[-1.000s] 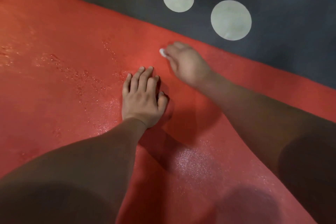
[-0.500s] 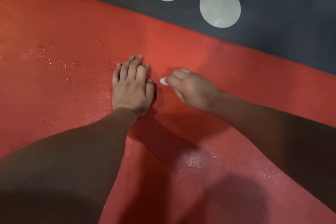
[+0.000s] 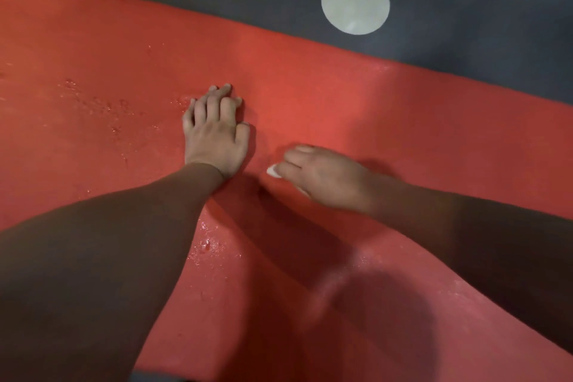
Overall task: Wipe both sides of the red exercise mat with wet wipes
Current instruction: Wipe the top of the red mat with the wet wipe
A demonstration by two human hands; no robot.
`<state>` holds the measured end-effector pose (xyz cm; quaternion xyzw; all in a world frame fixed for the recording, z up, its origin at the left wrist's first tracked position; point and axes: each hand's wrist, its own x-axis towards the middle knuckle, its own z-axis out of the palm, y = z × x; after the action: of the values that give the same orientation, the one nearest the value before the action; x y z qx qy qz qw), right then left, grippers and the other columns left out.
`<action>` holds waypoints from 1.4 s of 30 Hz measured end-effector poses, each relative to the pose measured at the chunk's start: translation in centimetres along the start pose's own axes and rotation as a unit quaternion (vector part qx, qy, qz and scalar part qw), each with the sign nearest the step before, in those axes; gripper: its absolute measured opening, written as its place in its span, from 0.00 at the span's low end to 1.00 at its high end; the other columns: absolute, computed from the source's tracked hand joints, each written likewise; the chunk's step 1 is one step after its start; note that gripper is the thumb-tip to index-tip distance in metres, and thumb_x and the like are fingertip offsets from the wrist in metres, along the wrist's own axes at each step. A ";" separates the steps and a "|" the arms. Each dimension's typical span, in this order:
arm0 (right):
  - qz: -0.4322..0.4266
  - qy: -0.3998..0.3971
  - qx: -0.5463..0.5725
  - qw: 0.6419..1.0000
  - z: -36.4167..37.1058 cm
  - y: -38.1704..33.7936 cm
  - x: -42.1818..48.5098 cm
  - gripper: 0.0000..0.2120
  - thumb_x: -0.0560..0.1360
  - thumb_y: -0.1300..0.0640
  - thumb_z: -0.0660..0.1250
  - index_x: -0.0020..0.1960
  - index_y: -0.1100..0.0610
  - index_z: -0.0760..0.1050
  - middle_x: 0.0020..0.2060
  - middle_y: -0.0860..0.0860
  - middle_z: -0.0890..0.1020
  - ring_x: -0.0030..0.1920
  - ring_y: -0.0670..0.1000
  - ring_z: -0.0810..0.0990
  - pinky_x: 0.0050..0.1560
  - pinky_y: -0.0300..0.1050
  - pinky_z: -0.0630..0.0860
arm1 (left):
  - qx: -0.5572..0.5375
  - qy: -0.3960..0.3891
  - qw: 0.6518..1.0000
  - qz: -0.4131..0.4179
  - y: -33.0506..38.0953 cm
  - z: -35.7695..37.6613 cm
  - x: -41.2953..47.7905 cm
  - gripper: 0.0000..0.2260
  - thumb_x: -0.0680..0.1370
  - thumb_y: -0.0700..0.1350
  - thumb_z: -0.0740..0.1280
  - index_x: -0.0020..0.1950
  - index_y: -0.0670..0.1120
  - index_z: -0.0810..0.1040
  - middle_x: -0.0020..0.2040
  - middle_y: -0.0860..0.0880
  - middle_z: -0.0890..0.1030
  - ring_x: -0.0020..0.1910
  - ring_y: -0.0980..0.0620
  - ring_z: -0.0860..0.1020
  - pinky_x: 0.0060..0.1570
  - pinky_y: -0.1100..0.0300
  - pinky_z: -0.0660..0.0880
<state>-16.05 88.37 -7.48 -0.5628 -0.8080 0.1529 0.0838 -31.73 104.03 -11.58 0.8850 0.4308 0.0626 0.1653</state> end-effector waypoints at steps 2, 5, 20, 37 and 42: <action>0.023 0.011 -0.015 1.000 -0.5 1.6 -0.1 0.09 0.79 0.56 0.59 0.54 0.57 0.76 0.43 0.56 0.77 0.45 0.59 0.77 0.49 0.53 0.75 | -0.010 -0.029 0.999 -0.018 0.0 -0.3 0.3 0.19 0.79 0.51 0.59 0.69 0.48 0.71 0.79 0.50 0.62 0.80 0.48 0.54 0.77 0.46 0.46; 0.187 0.129 -0.020 0.974 -1.2 4.8 0.5 0.08 0.79 0.58 0.59 0.51 0.61 0.75 0.41 0.61 0.78 0.43 0.64 0.78 0.46 0.54 0.74 | -0.026 -0.073 0.996 -0.046 0.2 -1.1 0.7 0.19 0.81 0.50 0.61 0.71 0.49 0.69 0.80 0.52 0.59 0.80 0.50 0.51 0.77 0.47 0.45; 0.259 0.176 -0.035 0.949 1.5 -0.1 -1.7 0.06 0.81 0.54 0.61 0.50 0.57 0.73 0.40 0.58 0.77 0.41 0.64 0.77 0.41 0.58 0.76 | 0.062 -0.161 0.985 -0.021 -2.9 -5.4 -5.7 0.26 0.82 0.55 0.58 0.80 0.59 0.57 0.83 0.52 0.51 0.81 0.46 0.46 0.78 0.39 0.43; 0.221 0.162 0.004 0.962 3.0 -3.8 2.6 0.06 0.77 0.59 0.62 0.51 0.58 0.77 0.39 0.58 0.77 0.41 0.62 0.76 0.45 0.56 0.75 | 0.082 -0.258 0.961 -0.058 -4.0 -3.6 -6.8 0.29 0.83 0.63 0.46 0.80 0.62 0.34 0.80 0.56 0.30 0.78 0.49 0.27 0.75 0.37 0.30; -0.002 0.028 -0.028 0.999 2.4 -4.9 1.7 0.08 0.79 0.54 0.61 0.54 0.54 0.77 0.42 0.53 0.76 0.46 0.58 0.75 0.46 0.53 0.74 | 0.087 -0.263 0.959 -0.057 -4.1 -3.4 -6.7 0.30 0.83 0.63 0.45 0.80 0.62 0.33 0.79 0.56 0.28 0.77 0.49 0.26 0.75 0.37 0.31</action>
<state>-21.71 88.03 -8.16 -0.5674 -0.8105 0.1138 0.0910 -39.82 101.95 -9.67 0.8553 0.4251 -0.2196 0.1989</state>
